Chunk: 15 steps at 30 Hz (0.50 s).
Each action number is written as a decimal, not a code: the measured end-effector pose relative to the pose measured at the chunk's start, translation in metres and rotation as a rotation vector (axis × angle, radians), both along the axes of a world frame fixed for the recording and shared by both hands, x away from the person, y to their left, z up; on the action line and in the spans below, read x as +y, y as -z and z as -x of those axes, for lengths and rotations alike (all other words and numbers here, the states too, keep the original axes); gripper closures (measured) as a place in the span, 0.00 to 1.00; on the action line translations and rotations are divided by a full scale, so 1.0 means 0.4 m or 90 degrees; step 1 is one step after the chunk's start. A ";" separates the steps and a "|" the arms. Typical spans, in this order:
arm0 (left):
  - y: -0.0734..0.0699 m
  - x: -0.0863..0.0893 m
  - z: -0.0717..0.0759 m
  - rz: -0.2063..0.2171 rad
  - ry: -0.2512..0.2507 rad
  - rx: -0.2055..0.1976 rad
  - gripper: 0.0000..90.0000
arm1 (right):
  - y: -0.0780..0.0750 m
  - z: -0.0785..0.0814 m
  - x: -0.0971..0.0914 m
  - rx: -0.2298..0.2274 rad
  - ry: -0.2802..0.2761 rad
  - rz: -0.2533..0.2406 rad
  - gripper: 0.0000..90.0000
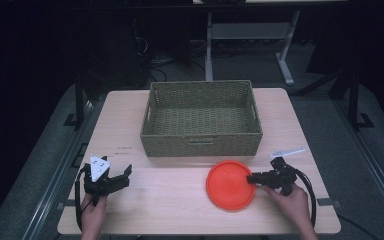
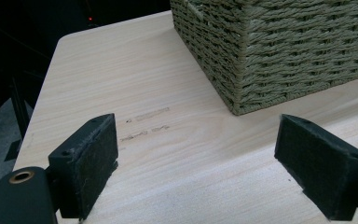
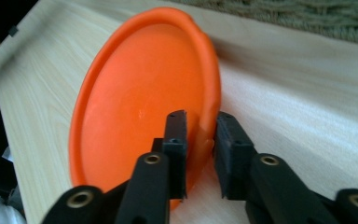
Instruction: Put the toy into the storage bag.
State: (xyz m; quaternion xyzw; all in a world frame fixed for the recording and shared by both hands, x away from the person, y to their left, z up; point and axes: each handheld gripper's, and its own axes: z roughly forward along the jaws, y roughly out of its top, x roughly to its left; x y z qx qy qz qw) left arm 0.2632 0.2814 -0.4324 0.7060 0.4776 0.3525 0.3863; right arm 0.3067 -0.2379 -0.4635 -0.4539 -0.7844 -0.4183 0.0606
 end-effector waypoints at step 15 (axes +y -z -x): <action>-0.001 0.001 0.000 0.002 0.000 0.001 0.14 | -0.034 0.016 0.015 -0.034 0.001 -0.013 0.90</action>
